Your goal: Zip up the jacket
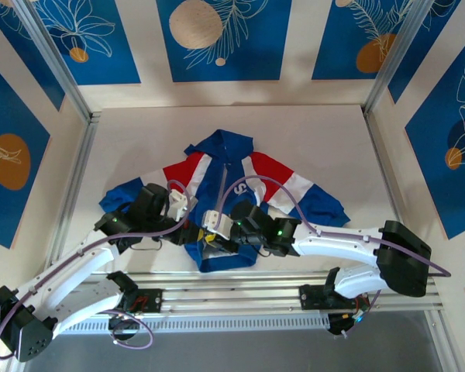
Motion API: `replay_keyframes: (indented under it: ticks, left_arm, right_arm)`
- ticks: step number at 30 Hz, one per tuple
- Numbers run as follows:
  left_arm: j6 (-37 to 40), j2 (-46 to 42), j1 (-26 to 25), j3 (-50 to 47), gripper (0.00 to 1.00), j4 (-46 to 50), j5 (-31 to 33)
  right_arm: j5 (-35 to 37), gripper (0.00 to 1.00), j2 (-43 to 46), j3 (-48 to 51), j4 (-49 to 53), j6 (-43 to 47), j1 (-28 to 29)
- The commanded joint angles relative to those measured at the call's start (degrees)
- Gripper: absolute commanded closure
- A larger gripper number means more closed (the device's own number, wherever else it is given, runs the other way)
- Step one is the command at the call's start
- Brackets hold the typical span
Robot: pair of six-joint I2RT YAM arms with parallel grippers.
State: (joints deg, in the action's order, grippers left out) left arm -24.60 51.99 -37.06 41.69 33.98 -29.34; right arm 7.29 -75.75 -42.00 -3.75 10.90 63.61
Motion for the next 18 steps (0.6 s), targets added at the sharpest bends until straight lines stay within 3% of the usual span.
replay_keyframes:
  ticks: [1, 18]
  left_arm:
    - [1.88, 0.01, 0.76, 1.12, 1.00, 1.03, -0.32]
    - [1.55, 0.39, 0.76, 0.58, 1.00, 0.20, -1.07]
  right_arm:
    - [-1.05, 0.80, 1.21, -1.18, 0.43, 0.14, -0.21]
    - [-1.20, 0.71, -3.00, -4.83, -1.26, -0.09, -0.29]
